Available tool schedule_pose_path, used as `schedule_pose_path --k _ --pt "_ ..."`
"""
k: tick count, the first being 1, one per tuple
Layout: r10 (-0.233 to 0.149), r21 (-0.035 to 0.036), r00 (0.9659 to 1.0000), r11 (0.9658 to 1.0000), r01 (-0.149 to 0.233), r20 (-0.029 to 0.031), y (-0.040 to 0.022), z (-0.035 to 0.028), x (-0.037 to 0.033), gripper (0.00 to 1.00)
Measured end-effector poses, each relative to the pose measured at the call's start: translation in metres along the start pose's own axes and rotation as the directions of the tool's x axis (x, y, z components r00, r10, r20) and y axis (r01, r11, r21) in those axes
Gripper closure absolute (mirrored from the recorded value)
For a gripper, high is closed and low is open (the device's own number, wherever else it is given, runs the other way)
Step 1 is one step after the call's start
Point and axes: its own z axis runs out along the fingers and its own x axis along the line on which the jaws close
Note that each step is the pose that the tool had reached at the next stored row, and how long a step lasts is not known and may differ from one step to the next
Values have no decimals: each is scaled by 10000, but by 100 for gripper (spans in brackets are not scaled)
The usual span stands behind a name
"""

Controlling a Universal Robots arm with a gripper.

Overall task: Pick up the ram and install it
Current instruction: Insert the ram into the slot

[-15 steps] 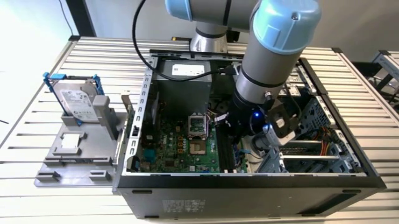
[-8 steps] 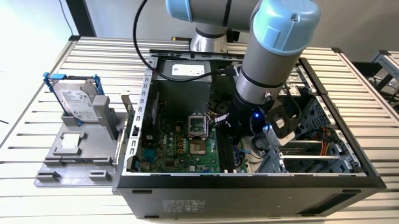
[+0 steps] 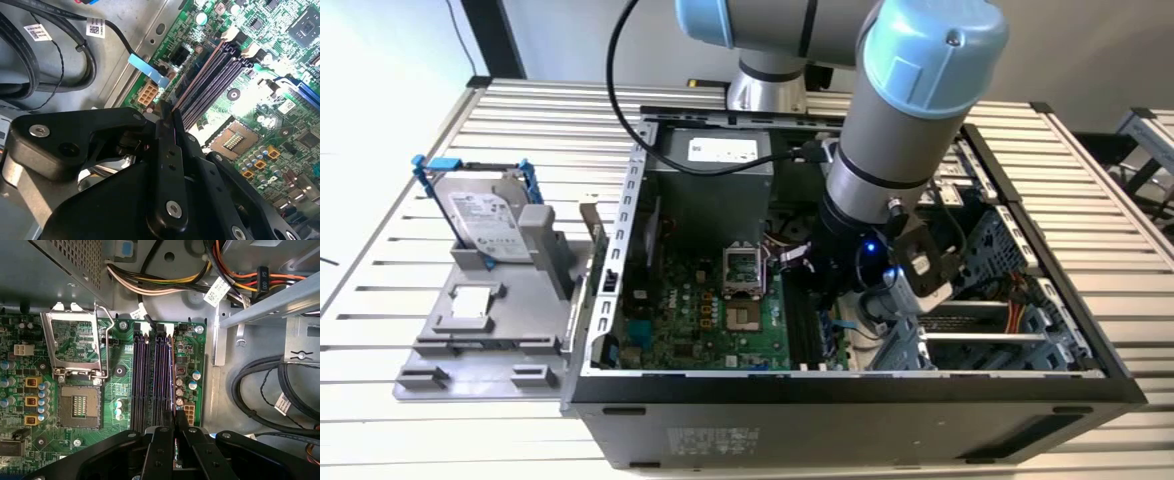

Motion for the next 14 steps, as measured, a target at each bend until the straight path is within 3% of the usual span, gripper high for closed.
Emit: schedule_pose_path --k 5,14 --pt "1 2 10000 10000 -1 -7 -6 -38 11 100" --pt "3 4 10000 10000 -3 -8 -8 -28 27 100"
